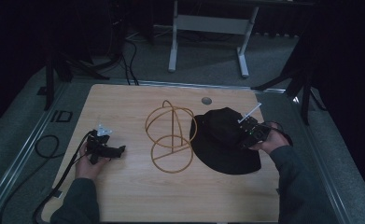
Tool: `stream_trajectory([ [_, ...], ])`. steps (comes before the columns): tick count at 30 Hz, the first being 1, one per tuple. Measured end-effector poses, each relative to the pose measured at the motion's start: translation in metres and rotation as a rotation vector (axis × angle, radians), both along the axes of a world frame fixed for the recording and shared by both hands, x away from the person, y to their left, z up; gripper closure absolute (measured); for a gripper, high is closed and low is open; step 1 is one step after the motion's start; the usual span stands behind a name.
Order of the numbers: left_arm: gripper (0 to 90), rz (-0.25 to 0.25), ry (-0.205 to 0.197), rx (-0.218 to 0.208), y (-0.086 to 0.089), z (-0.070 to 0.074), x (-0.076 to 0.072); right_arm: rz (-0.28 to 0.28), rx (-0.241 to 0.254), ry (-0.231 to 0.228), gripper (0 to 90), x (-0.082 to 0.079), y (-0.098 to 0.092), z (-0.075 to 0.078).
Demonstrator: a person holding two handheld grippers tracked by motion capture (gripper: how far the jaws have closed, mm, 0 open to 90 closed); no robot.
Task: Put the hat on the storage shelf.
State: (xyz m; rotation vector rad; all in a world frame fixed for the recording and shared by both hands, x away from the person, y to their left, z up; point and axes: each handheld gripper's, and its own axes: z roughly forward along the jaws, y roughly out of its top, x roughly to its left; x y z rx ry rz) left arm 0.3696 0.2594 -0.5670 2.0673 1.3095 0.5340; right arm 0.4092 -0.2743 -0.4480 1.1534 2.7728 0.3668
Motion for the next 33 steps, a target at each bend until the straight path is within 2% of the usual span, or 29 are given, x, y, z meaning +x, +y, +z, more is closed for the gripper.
stream_trajectory([
  [1, 2.0, 0.0, 0.0, 0.0, 0.0, 0.0, 0.0, 0.007, -0.001, 0.011, 56.9, 0.001, 0.001, 0.0],
  [2, 2.0, 0.0, 0.0, 0.0, 0.0, 0.0, 0.0, 0.007, -0.001, 0.011, 56.9, 0.001, 0.001, 0.0],
  [4, 2.0, 0.0, 0.0, 0.0, 0.0, 0.0, 0.0, 0.015, -0.019, 0.025, 66.8, 0.003, 0.002, 0.001],
  [7, 2.0, 0.0, 0.0, 0.0, 0.0, 0.0, 0.0, 0.017, -0.03, 0.042, 74.8, 0.005, 0.002, 0.002],
  [8, 2.0, 0.0, 0.0, 0.0, 0.0, 0.0, 0.0, 0.017, -0.03, 0.042, 74.8, 0.005, 0.002, 0.002],
  [9, 2.0, 0.0, 0.0, 0.0, 0.0, 0.0, 0.0, 0.016, -0.039, 0.051, 84.2, 0.006, 0.003, 0.004],
  [10, 2.0, 0.0, 0.0, 0.0, 0.0, 0.0, 0.0, 0.018, -0.038, 0.056, 85.9, 0.006, 0.003, 0.004],
  [14, 2.0, 0.0, 0.0, 0.0, 0.0, 0.0, 0.0, 0.025, -0.055, 0.07, 87.2, 0.006, 0.006, 0.004],
  [20, 2.0, 0.0, 0.0, 0.0, 0.0, 0.0, 0.0, 0.013, -0.06, 0.039, 87.4, 0.005, 0.007, 0.006],
  [24, 2.0, 0.0, 0.0, 0.001, 0.0, 0.0, 0.0, -0.001, -0.039, -0.004, 87.5, 0.003, 0.003, 0.008],
  [26, 2.0, 0.0, 0.0, 0.0, 0.0, 0.0, 0.0, -0.005, -0.034, -0.008, 87.5, 0.002, 0.003, 0.01],
  [27, 2.0, 0.0, 0.0, 0.0, 0.0, 0.0, 0.0, -0.009, -0.012, -0.015, 87.6, 0.001, 0.0, 0.012],
  [30, 2.0, 0.0, 0.0, 0.0, 0.0, 0.0, 0.0, -0.007, 0.006, -0.03, 87.6, 0.0, -0.002, 0.016],
  [33, 2.0, 0.0, 0.0, 0.0, 0.0, 0.0, 0.0, -0.001, 0.01, -0.04, 87.6, -0.001, -0.002, 0.019],
])
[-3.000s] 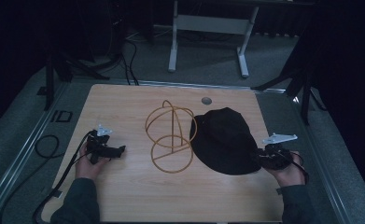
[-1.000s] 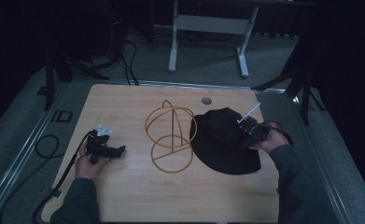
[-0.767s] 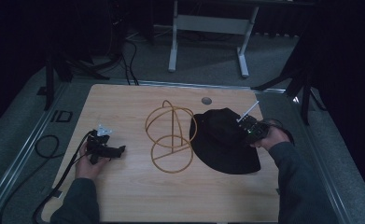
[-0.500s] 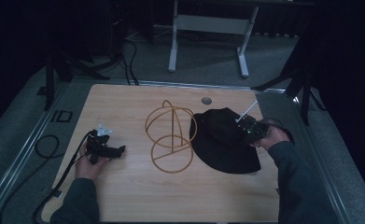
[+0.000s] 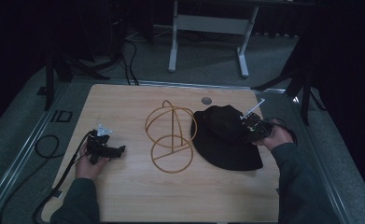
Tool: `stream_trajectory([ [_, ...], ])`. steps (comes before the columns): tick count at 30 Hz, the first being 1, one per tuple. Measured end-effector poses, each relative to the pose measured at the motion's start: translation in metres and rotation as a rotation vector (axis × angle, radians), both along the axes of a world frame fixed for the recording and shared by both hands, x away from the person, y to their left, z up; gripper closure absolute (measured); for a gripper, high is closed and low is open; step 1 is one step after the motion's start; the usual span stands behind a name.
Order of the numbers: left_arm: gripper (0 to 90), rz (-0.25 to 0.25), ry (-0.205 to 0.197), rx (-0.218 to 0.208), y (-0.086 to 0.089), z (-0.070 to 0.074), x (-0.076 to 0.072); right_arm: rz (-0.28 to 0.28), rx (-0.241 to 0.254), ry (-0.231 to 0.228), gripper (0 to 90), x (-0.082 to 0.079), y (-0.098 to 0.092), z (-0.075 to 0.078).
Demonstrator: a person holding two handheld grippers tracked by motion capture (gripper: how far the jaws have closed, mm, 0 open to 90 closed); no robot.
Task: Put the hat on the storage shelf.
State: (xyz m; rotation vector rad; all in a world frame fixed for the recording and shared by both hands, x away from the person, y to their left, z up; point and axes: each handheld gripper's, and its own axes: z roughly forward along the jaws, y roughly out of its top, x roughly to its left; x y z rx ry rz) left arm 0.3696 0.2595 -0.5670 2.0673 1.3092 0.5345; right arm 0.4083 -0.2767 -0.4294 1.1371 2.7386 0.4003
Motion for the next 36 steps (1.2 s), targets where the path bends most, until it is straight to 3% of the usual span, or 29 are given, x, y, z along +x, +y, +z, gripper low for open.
stream_trajectory([
  [11, 2.0, 0.0, -0.001, 0.0, 0.0, 0.0, 0.0, 0.01, 0.047, -0.091, 87.7, -0.004, -0.005, 0.018],
  [26, 2.0, 0.0, -0.001, 0.0, 0.0, 0.0, 0.0, 0.048, 0.09, -0.159, 87.7, -0.01, -0.004, 0.044],
  [36, 2.0, 0.0, 0.001, 0.0, 0.0, 0.0, 0.0, 0.077, 0.096, -0.172, 87.7, -0.011, -0.003, 0.056],
])
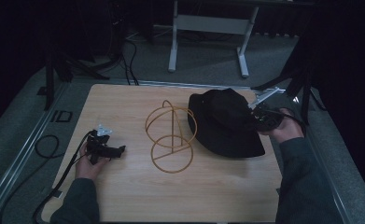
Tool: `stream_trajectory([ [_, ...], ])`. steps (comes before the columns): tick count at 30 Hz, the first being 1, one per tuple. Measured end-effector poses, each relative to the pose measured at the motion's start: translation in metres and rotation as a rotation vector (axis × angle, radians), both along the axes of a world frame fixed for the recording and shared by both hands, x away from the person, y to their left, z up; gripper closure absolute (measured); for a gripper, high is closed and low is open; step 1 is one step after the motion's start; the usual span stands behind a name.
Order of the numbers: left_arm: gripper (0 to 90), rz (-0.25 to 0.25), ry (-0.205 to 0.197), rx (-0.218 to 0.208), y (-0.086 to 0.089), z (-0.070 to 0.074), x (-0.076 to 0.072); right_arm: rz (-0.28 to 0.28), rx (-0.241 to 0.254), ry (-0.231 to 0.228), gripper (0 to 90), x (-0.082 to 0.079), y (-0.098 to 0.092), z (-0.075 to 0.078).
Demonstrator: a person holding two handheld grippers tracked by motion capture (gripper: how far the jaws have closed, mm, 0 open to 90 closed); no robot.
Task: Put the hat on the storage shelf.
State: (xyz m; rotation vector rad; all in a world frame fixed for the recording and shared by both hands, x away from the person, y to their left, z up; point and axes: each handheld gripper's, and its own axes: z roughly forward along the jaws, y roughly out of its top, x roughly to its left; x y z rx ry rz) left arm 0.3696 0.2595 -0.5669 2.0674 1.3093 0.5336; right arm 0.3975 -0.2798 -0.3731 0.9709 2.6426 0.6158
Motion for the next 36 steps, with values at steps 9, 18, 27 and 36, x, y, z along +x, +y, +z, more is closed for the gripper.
stream_trajectory([
  [9, 2.0, 0.0, 0.0, 0.0, 0.0, 0.0, 0.0, 0.015, 0.013, -0.026, 87.7, -0.002, -0.002, 0.012],
  [18, 2.0, 0.001, 0.0, -0.001, 0.0, 0.0, 0.0, 0.031, 0.006, -0.03, 87.7, -0.003, -0.005, 0.021],
  [27, 2.0, 0.0, 0.0, 0.0, 0.0, 0.0, 0.0, 0.045, 0.007, -0.043, 87.7, -0.005, -0.007, 0.031],
  [36, 2.0, 0.0, 0.0, 0.0, 0.0, 0.0, 0.0, 0.052, 0.003, -0.044, 87.7, -0.005, -0.01, 0.038],
])
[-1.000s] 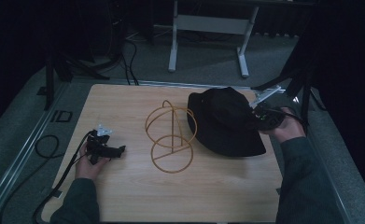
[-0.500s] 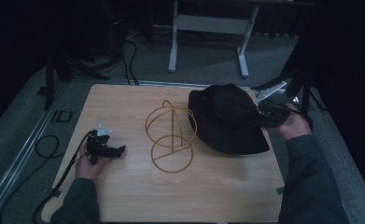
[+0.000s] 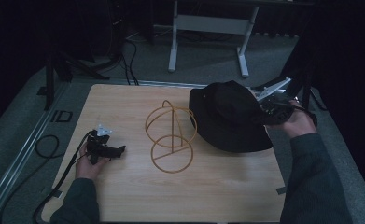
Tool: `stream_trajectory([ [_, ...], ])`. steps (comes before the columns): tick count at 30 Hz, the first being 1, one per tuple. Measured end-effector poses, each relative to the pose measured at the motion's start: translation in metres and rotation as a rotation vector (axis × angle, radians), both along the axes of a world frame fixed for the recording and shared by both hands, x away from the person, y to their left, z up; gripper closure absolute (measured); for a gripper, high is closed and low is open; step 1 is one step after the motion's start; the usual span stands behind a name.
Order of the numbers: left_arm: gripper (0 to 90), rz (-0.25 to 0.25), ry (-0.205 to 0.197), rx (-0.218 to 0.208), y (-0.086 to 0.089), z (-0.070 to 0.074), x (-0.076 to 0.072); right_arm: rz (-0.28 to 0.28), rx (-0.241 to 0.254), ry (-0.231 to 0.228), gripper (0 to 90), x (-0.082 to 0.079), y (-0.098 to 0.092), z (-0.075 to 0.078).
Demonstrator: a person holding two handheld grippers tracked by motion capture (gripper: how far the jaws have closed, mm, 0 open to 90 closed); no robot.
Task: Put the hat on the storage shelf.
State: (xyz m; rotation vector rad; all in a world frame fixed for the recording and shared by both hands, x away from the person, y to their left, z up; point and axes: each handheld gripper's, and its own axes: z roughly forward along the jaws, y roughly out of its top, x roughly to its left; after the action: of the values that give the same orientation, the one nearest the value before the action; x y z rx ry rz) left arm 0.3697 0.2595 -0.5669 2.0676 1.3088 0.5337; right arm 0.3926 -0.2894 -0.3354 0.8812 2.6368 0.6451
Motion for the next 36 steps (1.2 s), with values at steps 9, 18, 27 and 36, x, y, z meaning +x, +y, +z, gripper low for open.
stream_trajectory([
  [9, 2.0, 0.001, 0.0, 0.0, 0.0, 0.0, 0.0, 0.004, -0.001, -0.001, 87.7, 0.0, -0.005, 0.005],
  [18, 2.0, 0.001, 0.0, -0.001, 0.0, 0.0, 0.0, 0.01, 0.0, -0.007, 87.7, 0.0, -0.009, 0.01],
  [27, 2.0, 0.0, 0.001, 0.001, 0.0, 0.0, 0.0, 0.027, -0.003, -0.015, 87.7, -0.003, -0.012, 0.018],
  [36, 2.0, 0.0, 0.001, 0.001, 0.0, 0.0, 0.0, 0.037, 0.007, -0.028, 87.7, -0.006, -0.016, 0.026],
])
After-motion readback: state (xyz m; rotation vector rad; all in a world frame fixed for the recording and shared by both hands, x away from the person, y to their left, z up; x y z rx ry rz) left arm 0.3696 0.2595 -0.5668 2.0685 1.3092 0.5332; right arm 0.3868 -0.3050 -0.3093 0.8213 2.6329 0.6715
